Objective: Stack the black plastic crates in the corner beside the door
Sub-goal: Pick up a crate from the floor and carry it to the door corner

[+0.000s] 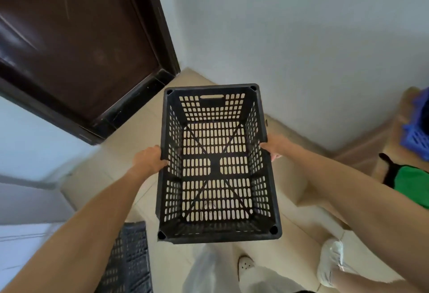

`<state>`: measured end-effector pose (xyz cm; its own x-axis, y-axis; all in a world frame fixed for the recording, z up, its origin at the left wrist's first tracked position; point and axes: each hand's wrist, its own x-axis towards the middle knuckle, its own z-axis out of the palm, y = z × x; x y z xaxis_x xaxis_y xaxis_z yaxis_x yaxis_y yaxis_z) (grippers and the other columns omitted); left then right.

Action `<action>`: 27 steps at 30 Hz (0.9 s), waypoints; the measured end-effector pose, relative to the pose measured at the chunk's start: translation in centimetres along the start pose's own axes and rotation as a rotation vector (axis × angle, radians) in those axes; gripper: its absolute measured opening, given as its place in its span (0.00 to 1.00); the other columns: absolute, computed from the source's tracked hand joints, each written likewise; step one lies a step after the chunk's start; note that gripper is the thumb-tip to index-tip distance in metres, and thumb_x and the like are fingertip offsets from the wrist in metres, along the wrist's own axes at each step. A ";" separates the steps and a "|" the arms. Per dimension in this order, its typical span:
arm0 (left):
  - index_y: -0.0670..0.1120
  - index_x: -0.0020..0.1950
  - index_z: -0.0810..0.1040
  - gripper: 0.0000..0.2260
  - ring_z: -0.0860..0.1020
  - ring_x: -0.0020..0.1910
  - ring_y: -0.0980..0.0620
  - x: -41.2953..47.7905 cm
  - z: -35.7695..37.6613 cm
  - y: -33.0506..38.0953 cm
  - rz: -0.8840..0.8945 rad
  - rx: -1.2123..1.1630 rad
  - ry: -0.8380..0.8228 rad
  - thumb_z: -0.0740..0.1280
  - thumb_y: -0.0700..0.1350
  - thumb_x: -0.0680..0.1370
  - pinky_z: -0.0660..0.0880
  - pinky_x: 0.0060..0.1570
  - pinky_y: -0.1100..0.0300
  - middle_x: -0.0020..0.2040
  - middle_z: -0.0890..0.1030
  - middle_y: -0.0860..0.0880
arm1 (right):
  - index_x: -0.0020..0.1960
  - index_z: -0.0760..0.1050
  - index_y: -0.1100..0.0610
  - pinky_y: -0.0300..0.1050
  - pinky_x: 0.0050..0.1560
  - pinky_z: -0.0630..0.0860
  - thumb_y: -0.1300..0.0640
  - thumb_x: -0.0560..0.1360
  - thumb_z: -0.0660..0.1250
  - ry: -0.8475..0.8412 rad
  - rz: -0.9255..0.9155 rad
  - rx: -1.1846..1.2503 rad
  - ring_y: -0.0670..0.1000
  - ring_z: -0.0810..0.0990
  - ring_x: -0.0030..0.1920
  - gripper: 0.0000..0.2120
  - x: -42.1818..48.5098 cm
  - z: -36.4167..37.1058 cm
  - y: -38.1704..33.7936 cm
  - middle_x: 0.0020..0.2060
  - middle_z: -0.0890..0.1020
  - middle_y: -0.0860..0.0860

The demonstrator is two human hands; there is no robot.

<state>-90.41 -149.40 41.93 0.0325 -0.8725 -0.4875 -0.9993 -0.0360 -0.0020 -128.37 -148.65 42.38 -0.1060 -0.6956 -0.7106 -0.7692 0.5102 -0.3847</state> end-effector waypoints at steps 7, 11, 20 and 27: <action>0.44 0.61 0.73 0.16 0.79 0.55 0.46 12.9 -6.5 4.2 0.087 0.016 -0.046 0.65 0.52 0.79 0.78 0.55 0.50 0.56 0.80 0.45 | 0.63 0.71 0.63 0.44 0.43 0.80 0.56 0.79 0.64 0.026 0.086 0.069 0.55 0.83 0.46 0.16 7.5 -7.5 -3.1 0.53 0.82 0.58; 0.43 0.63 0.72 0.16 0.79 0.57 0.45 18.1 -8.5 7.0 0.060 -0.031 -0.056 0.65 0.50 0.80 0.77 0.57 0.48 0.58 0.80 0.44 | 0.67 0.67 0.61 0.41 0.35 0.78 0.54 0.79 0.64 0.031 0.091 0.071 0.51 0.81 0.36 0.20 11.9 -11.5 -4.0 0.53 0.81 0.59; 0.42 0.64 0.70 0.16 0.79 0.56 0.44 28.1 -9.4 14.3 -0.059 -0.080 -0.145 0.64 0.49 0.80 0.78 0.56 0.47 0.58 0.79 0.43 | 0.56 0.73 0.62 0.51 0.55 0.80 0.49 0.80 0.61 -0.044 0.067 -0.051 0.56 0.84 0.46 0.15 26.3 -20.2 -4.3 0.49 0.84 0.57; 0.42 0.65 0.70 0.18 0.79 0.58 0.43 34.1 -7.0 18.4 -0.154 -0.143 -0.236 0.63 0.52 0.81 0.76 0.58 0.47 0.60 0.79 0.43 | 0.57 0.75 0.62 0.50 0.56 0.79 0.49 0.81 0.60 -0.047 -0.044 -0.289 0.54 0.81 0.48 0.16 36.5 -25.0 -5.6 0.48 0.81 0.55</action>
<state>-107.62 -183.25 31.42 0.1620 -0.7152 -0.6799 -0.9701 -0.2416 0.0230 -143.71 -189.49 33.33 -0.0449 -0.6861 -0.7262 -0.9207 0.3106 -0.2365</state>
